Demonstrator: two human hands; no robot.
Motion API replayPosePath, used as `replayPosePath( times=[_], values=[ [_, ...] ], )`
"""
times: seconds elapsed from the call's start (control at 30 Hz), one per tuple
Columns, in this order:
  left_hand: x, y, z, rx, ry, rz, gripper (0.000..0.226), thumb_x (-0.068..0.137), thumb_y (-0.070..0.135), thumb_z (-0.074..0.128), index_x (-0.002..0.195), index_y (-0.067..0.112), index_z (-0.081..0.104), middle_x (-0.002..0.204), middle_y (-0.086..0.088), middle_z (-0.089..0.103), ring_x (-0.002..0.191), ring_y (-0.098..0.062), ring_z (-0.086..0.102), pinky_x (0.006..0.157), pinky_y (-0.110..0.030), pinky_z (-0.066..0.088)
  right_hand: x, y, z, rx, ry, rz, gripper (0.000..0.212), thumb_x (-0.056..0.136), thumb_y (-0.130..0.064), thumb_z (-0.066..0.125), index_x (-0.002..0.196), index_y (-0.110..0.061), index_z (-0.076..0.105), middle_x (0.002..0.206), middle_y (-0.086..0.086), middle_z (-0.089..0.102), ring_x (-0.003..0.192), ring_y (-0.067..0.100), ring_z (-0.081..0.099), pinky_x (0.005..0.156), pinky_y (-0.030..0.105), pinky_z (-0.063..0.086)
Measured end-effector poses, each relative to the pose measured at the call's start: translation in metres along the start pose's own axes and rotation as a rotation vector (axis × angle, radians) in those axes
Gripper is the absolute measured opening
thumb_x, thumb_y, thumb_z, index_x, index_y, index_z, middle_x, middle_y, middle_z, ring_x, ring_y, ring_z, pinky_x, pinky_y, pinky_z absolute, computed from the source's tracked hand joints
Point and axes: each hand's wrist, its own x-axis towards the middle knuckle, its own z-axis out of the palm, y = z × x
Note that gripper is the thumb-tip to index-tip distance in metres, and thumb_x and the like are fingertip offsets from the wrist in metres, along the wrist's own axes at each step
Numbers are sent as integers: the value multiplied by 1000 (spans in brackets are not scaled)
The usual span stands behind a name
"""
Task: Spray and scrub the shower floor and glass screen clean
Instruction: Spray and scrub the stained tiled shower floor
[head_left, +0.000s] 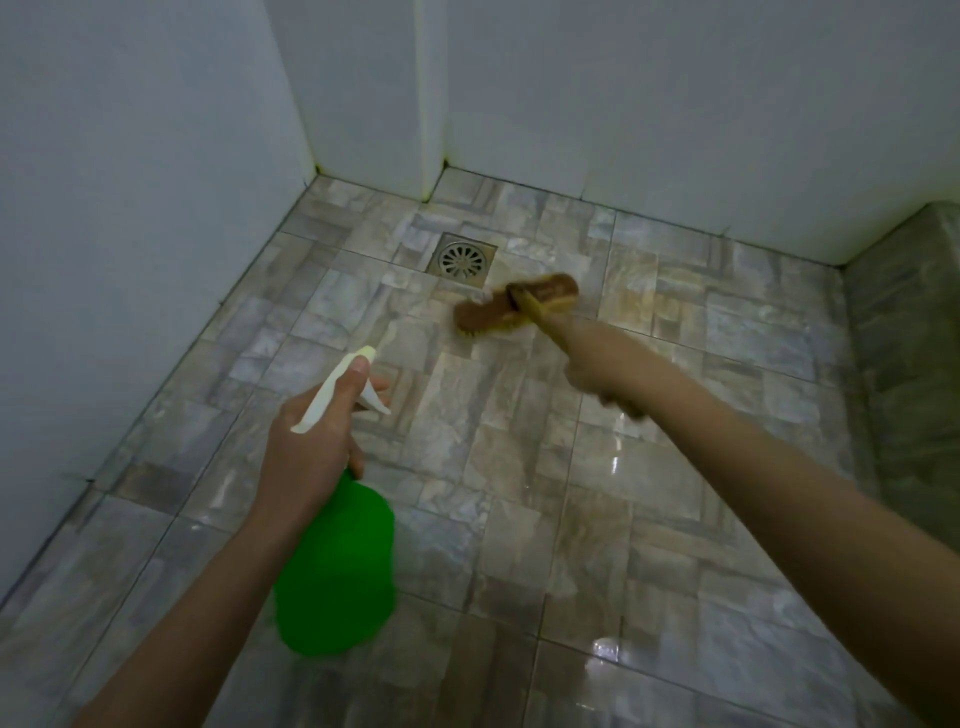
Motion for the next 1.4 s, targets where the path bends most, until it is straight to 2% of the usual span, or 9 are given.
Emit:
replayPosePath(
  times=[0.13, 0.23, 0.37, 0.53, 0.7, 0.83, 1.13, 1.23, 1.4],
  values=[
    [-2, -7, -10, 3, 32, -6, 31, 78, 79, 45, 77, 62, 71, 96, -17, 76, 41, -17, 53, 62, -43, 50, 63, -27, -23, 32, 40, -7, 94, 93, 4, 38, 145, -58, -10, 99, 20, 52, 55, 26, 57, 33, 26, 42],
    [-1, -9, -23, -21, 59, -18, 31, 77, 80, 45, 78, 62, 71, 98, -26, 74, 50, -31, 57, 61, -52, 54, 31, -38, -2, 72, 36, 10, 100, 91, 4, 43, 141, -63, -12, 103, 20, 53, 54, 24, 59, 35, 29, 48],
    [2, -7, -42, -39, 109, -21, 31, 78, 79, 45, 74, 61, 71, 98, -26, 74, 48, -23, 57, 59, -46, 52, -10, -67, 32, 61, -94, -75, 102, 89, 7, 39, 140, -63, -14, 110, 20, 56, 50, 23, 62, 39, 33, 54],
    [4, -16, -62, -31, 204, -16, 27, 90, 67, 49, 75, 62, 71, 92, 4, 79, 57, -33, 65, 60, -52, 53, 86, -125, -2, 18, 37, -154, 100, 90, 8, 38, 143, -59, -12, 114, 24, 53, 56, 28, 61, 33, 27, 44],
    [7, -18, -86, -54, 216, -28, 29, 79, 79, 43, 75, 65, 69, 91, -1, 79, 40, -17, 52, 64, -42, 52, 74, -147, -6, 7, -104, -135, 93, 92, 3, 40, 145, -59, -5, 88, 19, 59, 48, 25, 56, 35, 28, 46],
    [11, -18, -100, -105, 277, -54, 34, 79, 77, 46, 73, 56, 72, 95, -12, 78, 38, -18, 50, 61, -40, 50, 77, -163, -2, -116, -108, -235, 91, 90, 2, 39, 145, -60, 2, 96, 14, 57, 48, 21, 59, 38, 31, 51],
    [16, -26, -124, -137, 329, -56, 34, 90, 70, 54, 78, 46, 75, 97, -23, 73, 39, -16, 49, 53, -34, 46, 126, -215, 4, 166, -50, -88, 91, 91, 2, 42, 151, -47, -7, 93, 15, 53, 57, 27, 62, 35, 26, 44],
    [24, -23, -126, -143, 340, -66, 32, 90, 63, 48, 75, 51, 74, 91, -4, 77, 39, -13, 49, 51, -29, 46, 143, -230, 13, 259, -2, -55, 93, 91, 6, 38, 150, -42, -15, 81, 16, 57, 52, 28, 62, 32, 27, 44],
    [30, -22, -130, -125, 353, -47, 30, 88, 64, 46, 70, 62, 69, 85, 20, 76, 40, -13, 51, 52, -31, 47, 190, -256, -13, 249, 34, 39, 53, 97, -2, 43, 148, -4, 27, 70, 15, 57, 42, 21, 59, 29, 24, 40]
  ],
)
